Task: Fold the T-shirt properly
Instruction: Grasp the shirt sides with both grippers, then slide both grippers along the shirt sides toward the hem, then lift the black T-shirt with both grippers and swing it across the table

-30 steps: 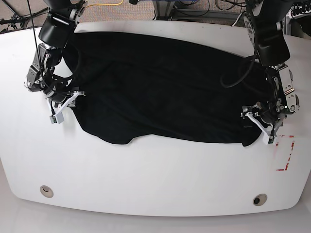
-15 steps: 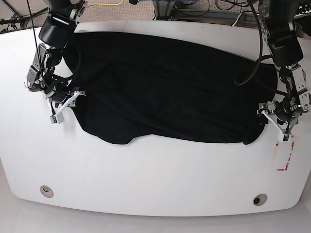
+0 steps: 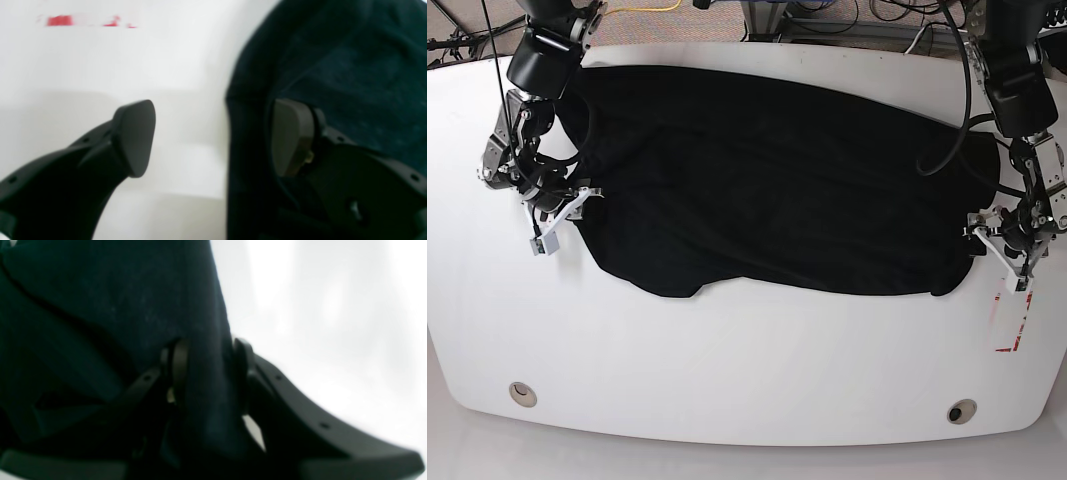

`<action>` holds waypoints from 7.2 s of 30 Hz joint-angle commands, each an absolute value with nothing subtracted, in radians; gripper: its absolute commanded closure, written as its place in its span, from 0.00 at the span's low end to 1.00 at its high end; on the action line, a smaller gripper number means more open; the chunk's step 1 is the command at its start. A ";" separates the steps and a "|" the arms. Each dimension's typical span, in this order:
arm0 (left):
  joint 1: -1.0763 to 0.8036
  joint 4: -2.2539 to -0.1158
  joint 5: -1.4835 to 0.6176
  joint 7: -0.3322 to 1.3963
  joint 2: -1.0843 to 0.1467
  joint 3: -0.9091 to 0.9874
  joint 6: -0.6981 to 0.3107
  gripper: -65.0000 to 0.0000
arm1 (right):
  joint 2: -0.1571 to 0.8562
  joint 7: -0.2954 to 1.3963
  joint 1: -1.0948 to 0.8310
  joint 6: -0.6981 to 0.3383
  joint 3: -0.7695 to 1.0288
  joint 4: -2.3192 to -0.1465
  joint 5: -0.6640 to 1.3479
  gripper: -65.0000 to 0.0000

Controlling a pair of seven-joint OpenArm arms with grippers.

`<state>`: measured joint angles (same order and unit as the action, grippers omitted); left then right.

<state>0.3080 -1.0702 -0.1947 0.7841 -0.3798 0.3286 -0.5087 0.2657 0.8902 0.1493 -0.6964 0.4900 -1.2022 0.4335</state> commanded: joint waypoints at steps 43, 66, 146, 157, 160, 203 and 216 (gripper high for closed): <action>0.452 -0.771 -0.203 0.748 -0.308 0.332 -0.682 0.26 | 0.272 0.889 0.147 -0.698 0.492 -1.218 0.437 0.73; 0.447 -0.769 -0.200 0.746 -0.312 0.332 -0.673 0.90 | 0.272 0.880 0.163 -0.698 0.490 -1.218 0.437 0.98; 0.397 -1.527 -0.116 0.972 -0.142 0.332 -0.680 1.00 | 0.354 1.056 0.349 -0.698 0.490 -1.578 0.335 1.00; 0.555 -1.796 -0.114 1.093 -0.142 0.332 -0.674 1.00 | 0.421 1.168 0.579 -0.698 0.473 -1.584 0.341 1.00; 0.631 -1.834 -0.114 1.133 -0.143 0.335 -0.664 1.00 | 0.458 1.181 0.667 -0.698 0.414 -1.581 0.341 1.00; 0.849 -1.802 -0.124 1.102 -0.139 0.328 -0.549 1.00 | 0.651 1.334 0.918 -0.698 0.298 -1.669 0.387 1.00; 0.438 -1.902 -0.237 1.104 -0.143 0.332 -0.549 1.00 | 0.476 1.349 0.317 -0.698 0.595 -1.969 0.404 1.00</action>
<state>0.4618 -1.8694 -0.2268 1.1213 -0.1310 0.3286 -0.5537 0.4820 1.3514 0.3489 -0.7021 0.5694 -1.9160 0.4213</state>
